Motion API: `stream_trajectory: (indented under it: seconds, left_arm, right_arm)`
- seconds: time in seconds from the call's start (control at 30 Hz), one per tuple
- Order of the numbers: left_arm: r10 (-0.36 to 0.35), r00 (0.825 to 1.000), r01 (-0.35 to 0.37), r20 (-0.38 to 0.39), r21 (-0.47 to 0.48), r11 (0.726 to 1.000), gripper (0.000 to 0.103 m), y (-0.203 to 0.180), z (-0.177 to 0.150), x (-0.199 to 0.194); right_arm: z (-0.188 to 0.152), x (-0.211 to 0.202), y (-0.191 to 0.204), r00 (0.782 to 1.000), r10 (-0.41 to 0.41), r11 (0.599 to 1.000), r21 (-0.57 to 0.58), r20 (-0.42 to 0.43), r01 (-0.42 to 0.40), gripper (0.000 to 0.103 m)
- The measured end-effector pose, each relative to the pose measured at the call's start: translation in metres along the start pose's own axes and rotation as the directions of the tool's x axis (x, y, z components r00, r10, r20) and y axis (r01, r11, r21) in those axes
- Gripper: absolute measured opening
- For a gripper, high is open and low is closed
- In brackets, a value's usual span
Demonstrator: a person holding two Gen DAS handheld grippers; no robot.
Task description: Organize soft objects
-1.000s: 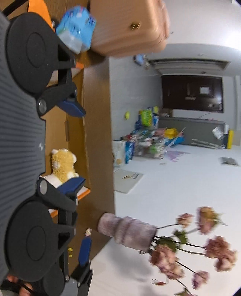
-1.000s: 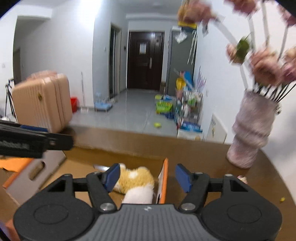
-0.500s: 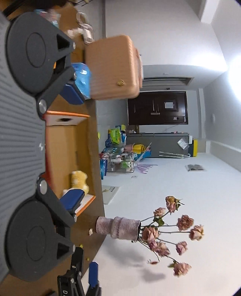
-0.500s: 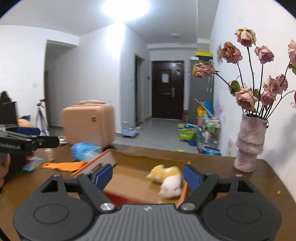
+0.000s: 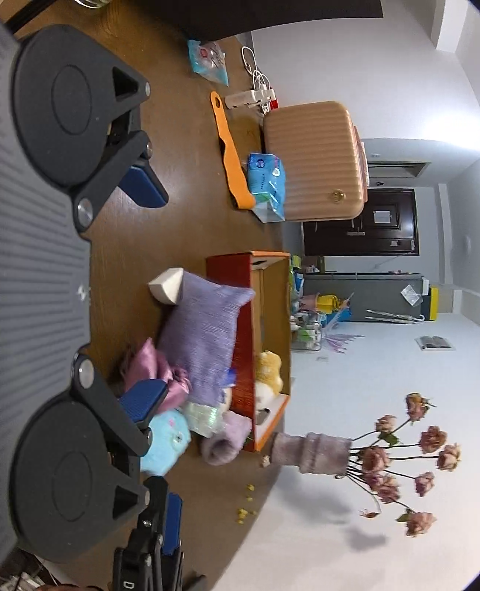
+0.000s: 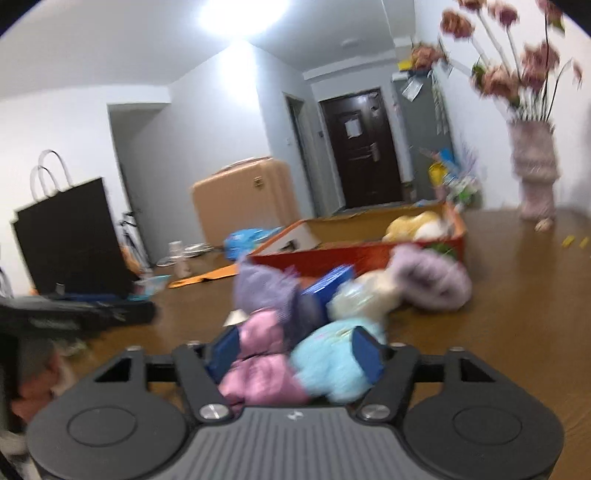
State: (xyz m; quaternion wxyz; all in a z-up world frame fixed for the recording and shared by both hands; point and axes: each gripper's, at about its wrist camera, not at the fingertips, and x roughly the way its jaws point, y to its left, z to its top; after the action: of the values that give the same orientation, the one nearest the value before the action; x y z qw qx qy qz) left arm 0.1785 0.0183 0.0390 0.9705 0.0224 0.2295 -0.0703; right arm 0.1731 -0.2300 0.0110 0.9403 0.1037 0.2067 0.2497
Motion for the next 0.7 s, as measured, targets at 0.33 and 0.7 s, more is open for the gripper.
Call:
stream_trajectory:
  seconds: [0.33,0.7]
  left_arm:
    - [0.040,0.999,-0.041,-0.011,-0.088,0.995,0.101,0.025,-0.003,0.024]
    - [-0.099,0.994,0.104,0.040,-0.142,0.984,0.101,0.040,0.045,0.082]
  right_arm:
    - [-0.014,0.065,0.054,0.982,0.130,0.985,-0.100,-0.135,-0.144,0.035]
    - [-0.001,0.058,0.007,0.957,-0.264,0.964,-0.075,-0.124,0.256,0.041]
